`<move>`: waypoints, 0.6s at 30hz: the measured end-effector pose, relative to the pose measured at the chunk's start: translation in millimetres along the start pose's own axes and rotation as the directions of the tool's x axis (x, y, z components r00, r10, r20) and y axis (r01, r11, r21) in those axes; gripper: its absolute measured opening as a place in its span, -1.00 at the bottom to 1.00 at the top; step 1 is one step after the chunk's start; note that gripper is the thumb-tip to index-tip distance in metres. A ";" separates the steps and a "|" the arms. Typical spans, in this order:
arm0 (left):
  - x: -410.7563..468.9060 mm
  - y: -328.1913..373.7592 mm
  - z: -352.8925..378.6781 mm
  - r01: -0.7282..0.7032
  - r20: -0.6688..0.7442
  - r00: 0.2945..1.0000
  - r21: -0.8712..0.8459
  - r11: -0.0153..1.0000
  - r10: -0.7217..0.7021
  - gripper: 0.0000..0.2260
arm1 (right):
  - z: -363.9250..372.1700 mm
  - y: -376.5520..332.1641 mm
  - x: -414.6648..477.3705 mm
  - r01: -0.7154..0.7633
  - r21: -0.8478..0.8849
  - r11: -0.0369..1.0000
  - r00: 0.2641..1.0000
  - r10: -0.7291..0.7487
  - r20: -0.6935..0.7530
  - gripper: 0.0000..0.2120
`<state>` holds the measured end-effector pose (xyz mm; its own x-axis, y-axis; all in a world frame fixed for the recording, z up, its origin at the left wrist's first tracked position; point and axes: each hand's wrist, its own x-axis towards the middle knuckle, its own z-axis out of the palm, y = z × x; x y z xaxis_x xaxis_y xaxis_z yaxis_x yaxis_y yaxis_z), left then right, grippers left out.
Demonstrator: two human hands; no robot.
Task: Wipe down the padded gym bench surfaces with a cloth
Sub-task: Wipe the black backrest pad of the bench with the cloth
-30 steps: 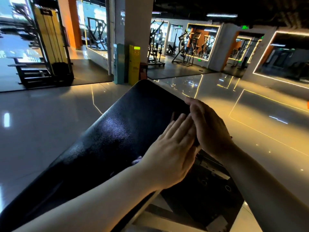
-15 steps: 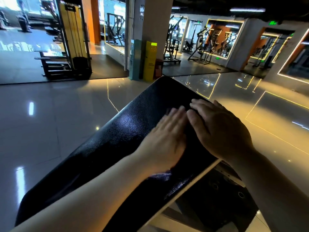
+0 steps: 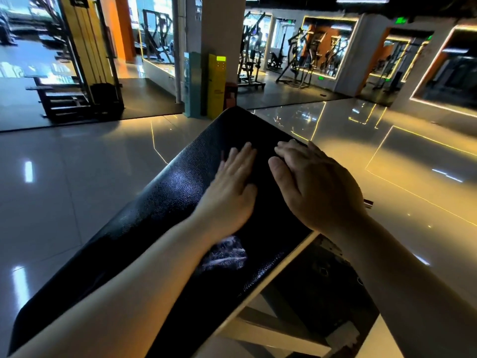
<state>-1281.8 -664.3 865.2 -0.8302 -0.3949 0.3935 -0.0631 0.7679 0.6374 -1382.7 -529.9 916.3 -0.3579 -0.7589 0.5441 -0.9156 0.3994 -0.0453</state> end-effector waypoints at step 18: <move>2.5 -18.9 0.0 -0.301 0.077 0.953 0.217 0.929 0.291 -0.45 | -6.3 -1.5 -3.4 -0.078 0.072 0.994 0.992 0.085 -0.098 -0.56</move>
<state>-1282.7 -679.9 854.1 -0.8527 -0.1138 0.5099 0.0715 0.9414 0.3297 -1379.0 -524.6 919.8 -0.4149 -0.6681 0.6177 -0.8956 0.4195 -0.1478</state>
